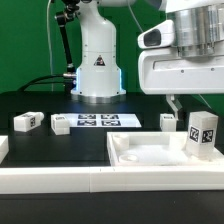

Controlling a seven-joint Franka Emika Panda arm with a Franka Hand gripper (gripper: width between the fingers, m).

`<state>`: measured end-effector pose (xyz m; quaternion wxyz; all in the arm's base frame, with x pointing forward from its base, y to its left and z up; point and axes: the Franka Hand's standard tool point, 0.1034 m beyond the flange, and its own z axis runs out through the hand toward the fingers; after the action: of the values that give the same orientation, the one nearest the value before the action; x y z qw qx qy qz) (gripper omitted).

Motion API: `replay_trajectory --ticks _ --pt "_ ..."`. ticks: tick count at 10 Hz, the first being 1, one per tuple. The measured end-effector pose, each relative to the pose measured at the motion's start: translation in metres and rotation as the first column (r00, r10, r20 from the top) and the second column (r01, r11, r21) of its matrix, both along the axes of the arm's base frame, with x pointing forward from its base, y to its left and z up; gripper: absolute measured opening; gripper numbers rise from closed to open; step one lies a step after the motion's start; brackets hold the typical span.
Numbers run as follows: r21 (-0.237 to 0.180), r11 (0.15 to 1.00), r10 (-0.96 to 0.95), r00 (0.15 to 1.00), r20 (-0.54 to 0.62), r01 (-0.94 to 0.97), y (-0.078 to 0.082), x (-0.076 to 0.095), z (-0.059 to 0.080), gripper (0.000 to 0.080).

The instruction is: Assemble square table

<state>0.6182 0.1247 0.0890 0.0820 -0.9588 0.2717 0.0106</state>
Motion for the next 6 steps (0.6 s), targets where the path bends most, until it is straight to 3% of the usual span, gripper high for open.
replay_trajectory --ticks 3,6 --pt "-0.073 0.946 0.317 0.948 0.024 -0.315 -0.0007 -0.0001 0.0001 0.0649" --pt "-0.115 0.776 0.628 0.777 0.045 -0.62 -0.0025 0.0023 0.0009 0.0649"
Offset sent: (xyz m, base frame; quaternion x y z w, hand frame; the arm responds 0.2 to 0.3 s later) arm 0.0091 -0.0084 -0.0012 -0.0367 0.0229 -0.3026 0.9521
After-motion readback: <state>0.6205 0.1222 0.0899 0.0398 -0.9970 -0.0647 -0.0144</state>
